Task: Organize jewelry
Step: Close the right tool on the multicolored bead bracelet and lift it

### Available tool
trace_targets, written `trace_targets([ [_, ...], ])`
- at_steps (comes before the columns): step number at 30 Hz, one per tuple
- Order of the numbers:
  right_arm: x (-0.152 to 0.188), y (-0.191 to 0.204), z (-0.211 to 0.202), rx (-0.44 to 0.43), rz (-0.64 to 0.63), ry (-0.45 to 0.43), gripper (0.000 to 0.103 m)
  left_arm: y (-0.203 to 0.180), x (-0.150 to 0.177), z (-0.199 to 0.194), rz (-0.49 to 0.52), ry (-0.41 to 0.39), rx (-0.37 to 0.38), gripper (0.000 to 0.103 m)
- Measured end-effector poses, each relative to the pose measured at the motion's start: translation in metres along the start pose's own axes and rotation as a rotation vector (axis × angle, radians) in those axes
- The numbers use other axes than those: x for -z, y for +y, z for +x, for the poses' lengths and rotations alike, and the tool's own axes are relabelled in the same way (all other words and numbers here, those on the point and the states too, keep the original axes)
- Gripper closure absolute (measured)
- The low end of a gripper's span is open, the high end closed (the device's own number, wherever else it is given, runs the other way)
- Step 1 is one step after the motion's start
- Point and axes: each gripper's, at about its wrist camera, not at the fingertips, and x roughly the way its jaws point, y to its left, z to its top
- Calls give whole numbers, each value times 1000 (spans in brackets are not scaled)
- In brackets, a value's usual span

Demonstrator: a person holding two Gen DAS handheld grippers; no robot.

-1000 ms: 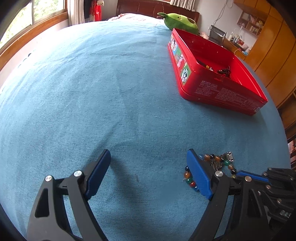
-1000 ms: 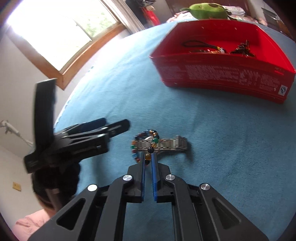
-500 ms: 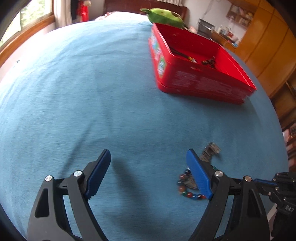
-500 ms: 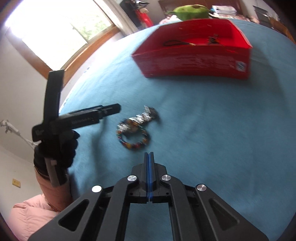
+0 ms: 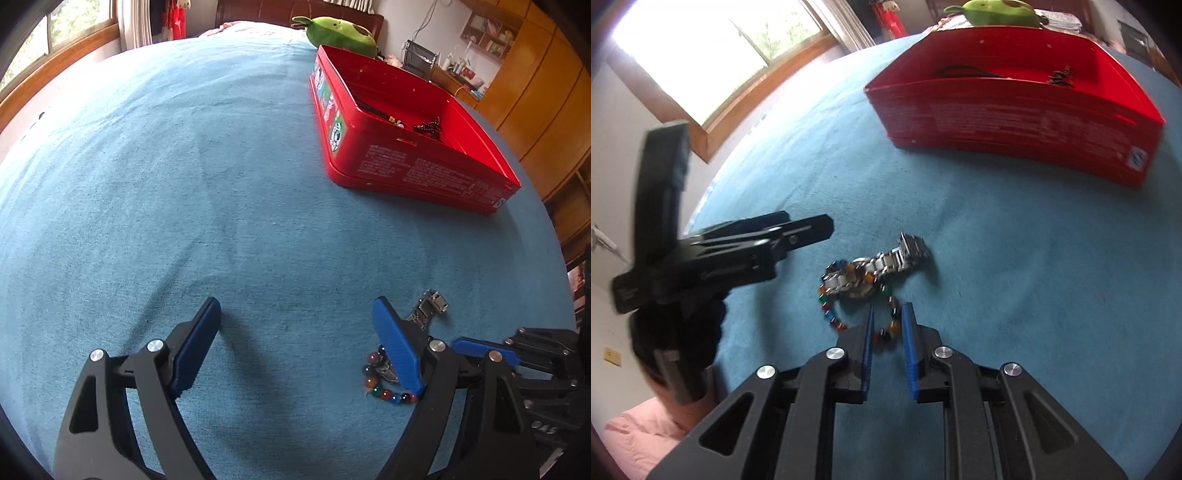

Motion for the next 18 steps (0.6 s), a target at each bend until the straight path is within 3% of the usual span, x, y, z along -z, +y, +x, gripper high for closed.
trace_targets([
  [7,-8,14,18,30,-104,-1,80,4,-1,1,-4,-3,6,20],
  [9,-6,19,19,51,-124,-5,83,4,-1,2,-5,-2,8,20],
  [10,-4,21,19,62,-135,0,95,4,-1,2,-6,-2,8,20],
  [11,-3,23,21,59,-137,5,96,4,-1,1,-8,-1,9,20],
  [15,0,12,18,-28,-69,18,96,3,-2,2,-12,4,11,20],
  [18,13,-5,2,-147,-20,22,96,0,-1,2,-8,9,16,19],
])
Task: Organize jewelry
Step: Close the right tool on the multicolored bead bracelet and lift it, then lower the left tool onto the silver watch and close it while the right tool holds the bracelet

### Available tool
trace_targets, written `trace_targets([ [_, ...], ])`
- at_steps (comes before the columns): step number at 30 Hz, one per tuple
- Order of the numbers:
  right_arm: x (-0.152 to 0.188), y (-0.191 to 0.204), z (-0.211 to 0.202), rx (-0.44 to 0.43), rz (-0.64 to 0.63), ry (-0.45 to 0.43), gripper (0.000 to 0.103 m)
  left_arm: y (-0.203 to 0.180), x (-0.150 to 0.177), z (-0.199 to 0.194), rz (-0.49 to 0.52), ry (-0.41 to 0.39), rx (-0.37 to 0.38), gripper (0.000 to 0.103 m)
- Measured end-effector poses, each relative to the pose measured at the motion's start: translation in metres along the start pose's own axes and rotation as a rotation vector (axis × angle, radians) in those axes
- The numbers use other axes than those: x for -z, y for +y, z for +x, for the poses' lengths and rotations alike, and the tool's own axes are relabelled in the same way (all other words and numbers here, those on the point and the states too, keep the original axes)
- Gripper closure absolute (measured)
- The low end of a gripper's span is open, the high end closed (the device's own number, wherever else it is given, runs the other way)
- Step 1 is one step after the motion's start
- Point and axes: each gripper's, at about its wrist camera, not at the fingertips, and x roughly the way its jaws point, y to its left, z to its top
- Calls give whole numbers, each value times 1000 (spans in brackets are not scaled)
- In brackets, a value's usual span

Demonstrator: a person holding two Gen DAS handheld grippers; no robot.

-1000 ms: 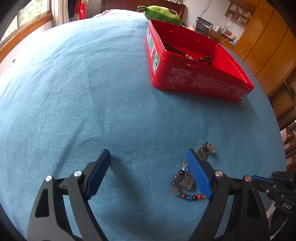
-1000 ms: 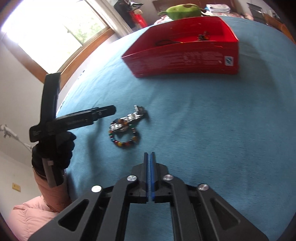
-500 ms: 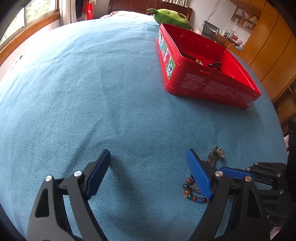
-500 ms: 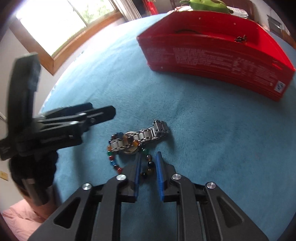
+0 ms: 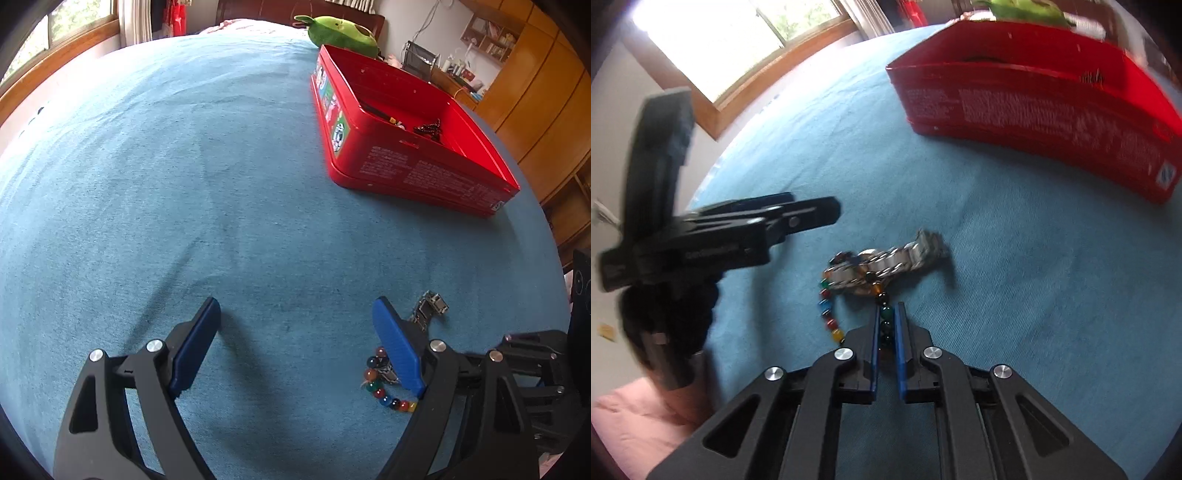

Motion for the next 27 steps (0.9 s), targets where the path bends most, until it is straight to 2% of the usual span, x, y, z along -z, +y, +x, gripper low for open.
trace_targets([
  [3,13,-7,-20,-77,23,-22,96,-4,0,0,11,2,4,19],
  [5,22,-13,-35,-85,42,-46,96,-9,-1,0,24,1,5,19],
  [12,48,-51,-84,0,132,-149,96,-42,0,12,111,31,0,19],
  [15,42,-69,-89,52,178,-172,96,-56,3,18,159,33,-18,19],
  [20,40,-87,-82,44,207,-168,96,-72,7,22,206,55,17,22],
  [24,36,-93,-78,33,208,-168,96,-84,11,24,250,78,42,31],
  [27,34,-93,-74,29,218,-166,96,-93,15,26,289,89,41,45],
])
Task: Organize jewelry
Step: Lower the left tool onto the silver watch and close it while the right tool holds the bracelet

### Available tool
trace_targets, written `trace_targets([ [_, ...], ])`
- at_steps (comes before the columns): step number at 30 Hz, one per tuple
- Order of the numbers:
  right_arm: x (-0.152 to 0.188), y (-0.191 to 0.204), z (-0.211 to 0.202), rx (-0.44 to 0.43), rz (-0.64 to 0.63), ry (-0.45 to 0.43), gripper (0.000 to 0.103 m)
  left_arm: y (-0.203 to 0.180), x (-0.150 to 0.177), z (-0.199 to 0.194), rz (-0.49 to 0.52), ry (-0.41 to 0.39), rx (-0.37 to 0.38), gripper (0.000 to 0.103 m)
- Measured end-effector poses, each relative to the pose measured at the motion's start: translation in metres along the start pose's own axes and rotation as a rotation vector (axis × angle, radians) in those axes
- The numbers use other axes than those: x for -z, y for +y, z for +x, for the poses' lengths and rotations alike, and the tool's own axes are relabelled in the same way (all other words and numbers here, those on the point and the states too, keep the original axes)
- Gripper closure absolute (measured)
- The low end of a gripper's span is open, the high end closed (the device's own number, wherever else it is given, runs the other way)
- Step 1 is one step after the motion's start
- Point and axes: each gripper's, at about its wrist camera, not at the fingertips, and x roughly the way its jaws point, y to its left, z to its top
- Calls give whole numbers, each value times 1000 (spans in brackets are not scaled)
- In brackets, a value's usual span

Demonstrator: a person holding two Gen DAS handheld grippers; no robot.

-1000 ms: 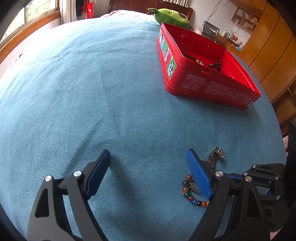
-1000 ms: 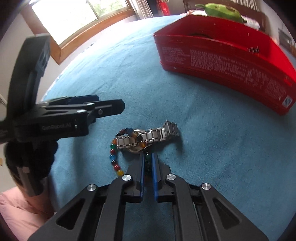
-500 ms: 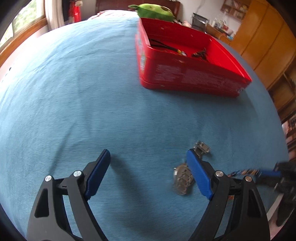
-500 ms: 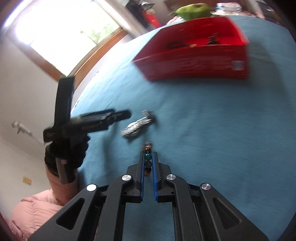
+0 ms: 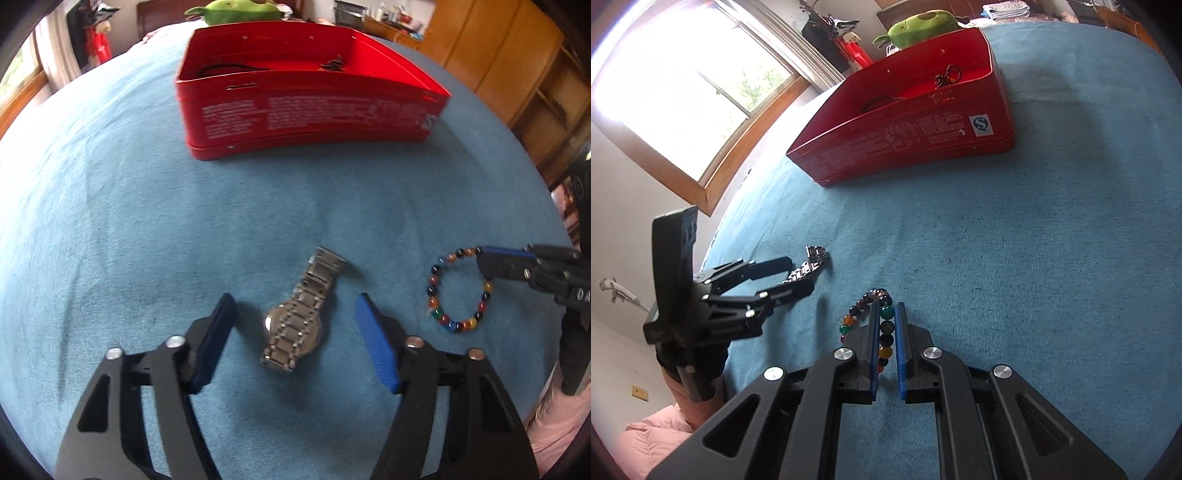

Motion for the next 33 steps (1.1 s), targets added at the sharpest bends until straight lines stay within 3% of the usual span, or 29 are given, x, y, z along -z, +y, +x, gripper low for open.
trace_targets([
  [8,4,-11,-12,-4,27,6,96,-4,-4,4,14,8,9,74],
  [19,6,-12,-7,12,27,27,93,6,2,-4,-89,16,145,74],
  [29,5,1,-22,-17,-11,-5,96,11,1,-23,-92,-33,114,74],
  [33,3,7,-34,-69,-18,-16,96,13,3,-31,-94,-48,133,74],
])
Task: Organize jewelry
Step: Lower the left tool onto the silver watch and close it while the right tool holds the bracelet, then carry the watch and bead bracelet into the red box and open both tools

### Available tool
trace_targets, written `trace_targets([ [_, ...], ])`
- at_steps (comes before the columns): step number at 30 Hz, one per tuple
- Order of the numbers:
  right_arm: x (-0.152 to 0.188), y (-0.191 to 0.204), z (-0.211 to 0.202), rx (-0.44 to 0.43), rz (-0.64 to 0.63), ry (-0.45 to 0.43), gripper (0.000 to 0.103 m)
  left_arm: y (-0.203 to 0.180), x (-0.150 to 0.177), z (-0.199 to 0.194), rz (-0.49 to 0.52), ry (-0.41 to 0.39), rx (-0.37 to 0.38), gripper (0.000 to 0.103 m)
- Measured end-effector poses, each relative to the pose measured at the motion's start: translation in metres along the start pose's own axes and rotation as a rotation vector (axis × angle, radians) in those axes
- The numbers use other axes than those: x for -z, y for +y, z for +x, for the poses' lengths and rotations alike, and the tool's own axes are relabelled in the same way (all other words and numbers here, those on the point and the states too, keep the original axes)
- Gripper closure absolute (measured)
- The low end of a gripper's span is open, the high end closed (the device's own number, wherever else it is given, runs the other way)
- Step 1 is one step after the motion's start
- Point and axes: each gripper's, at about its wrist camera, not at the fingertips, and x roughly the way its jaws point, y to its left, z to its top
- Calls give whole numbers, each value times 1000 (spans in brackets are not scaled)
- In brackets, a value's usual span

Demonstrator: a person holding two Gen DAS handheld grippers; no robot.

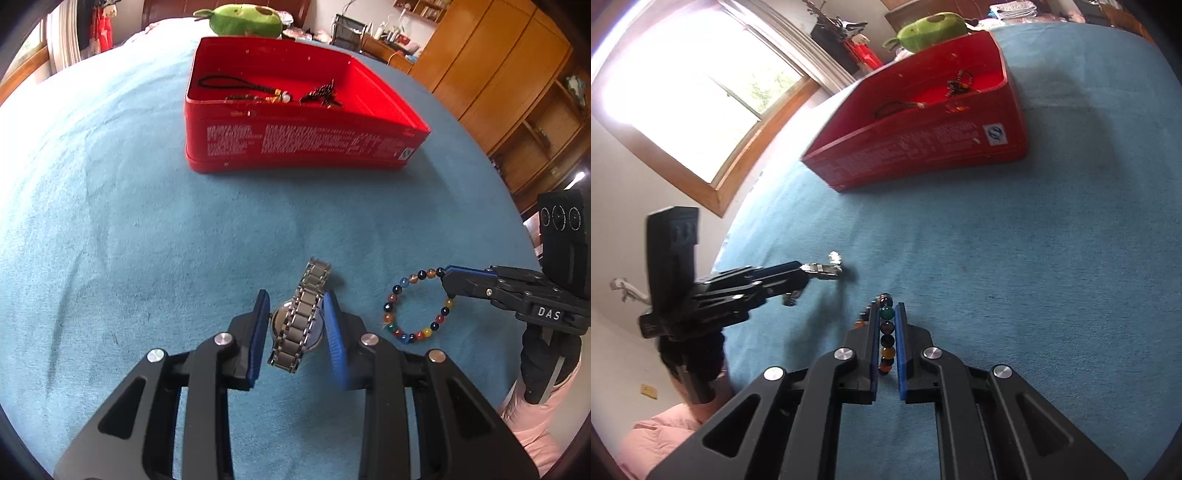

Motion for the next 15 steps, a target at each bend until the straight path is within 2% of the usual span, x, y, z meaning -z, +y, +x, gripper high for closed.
trace_targets([
  [5,-9,15,-15,-39,-22,-28,96,-4,-8,-13,4,-31,25,75],
  [15,-53,34,-44,-34,-57,-111,96,-8,-29,-34,13,-77,43,75],
])
